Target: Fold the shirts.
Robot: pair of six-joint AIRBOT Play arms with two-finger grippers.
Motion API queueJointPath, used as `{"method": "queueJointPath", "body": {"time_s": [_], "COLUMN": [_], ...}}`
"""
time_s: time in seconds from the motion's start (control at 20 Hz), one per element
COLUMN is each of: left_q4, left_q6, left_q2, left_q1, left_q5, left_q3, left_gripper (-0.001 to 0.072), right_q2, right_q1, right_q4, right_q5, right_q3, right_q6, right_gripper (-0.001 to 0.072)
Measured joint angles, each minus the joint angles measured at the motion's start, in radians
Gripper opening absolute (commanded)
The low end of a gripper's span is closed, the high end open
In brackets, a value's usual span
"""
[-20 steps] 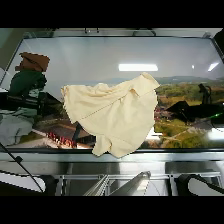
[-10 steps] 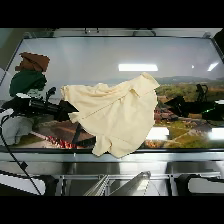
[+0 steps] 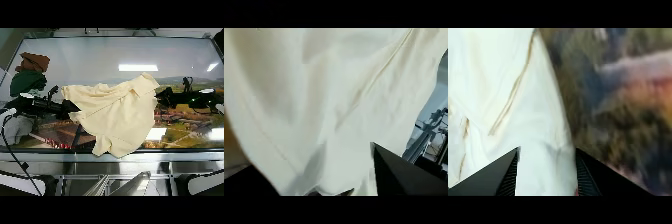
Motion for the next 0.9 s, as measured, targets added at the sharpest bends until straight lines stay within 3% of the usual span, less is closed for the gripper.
{"method": "queueJointPath", "body": {"time_s": [0.1, 0.15, 0.2, 0.25, 0.3, 0.45, 0.65, 0.9], "left_q4": [-0.019, -0.027, -0.028, -0.040, -0.056, -0.128, -0.394, -0.578], "left_q6": [0.011, 0.017, 0.024, 0.028, 0.036, 0.062, 0.103, 0.031], "left_q2": [0.000, -0.001, -0.002, -0.003, 0.000, 0.001, 0.063, 0.239], "left_q1": [0.000, 0.000, -0.001, 0.000, 0.001, 0.016, 0.086, 0.195], "left_q5": [0.013, 0.015, 0.027, 0.023, 0.010, -0.050, -0.246, -0.464], "left_q3": [0.000, 0.000, 0.000, 0.000, 0.002, 0.002, 0.002, 0.002], "left_gripper": [0.0470, 0.0289, 0.0089, 0.0024, 0.0024, 0.0023, 0.0023, 0.0025], "right_q2": [-0.032, -0.048, -0.061, -0.073, -0.079, -0.080, 0.021, 0.199], "right_q1": [0.035, 0.048, 0.058, 0.064, 0.068, 0.067, 0.016, -0.097], "right_q4": [-0.006, -0.010, -0.014, -0.017, -0.024, -0.046, -0.030, -0.060], "right_q5": [-0.009, -0.010, -0.014, -0.011, -0.006, 0.050, 0.171, 0.257], "right_q3": [0.045, 0.067, 0.084, 0.096, 0.106, 0.132, 0.191, 0.283], "right_q6": [0.029, 0.044, 0.053, 0.067, 0.069, 0.062, 0.051, 0.124], "right_gripper": [0.0364, 0.0267, 0.0127, 0.0103, 0.0021, 0.0020, 0.0019, 0.0019]}}
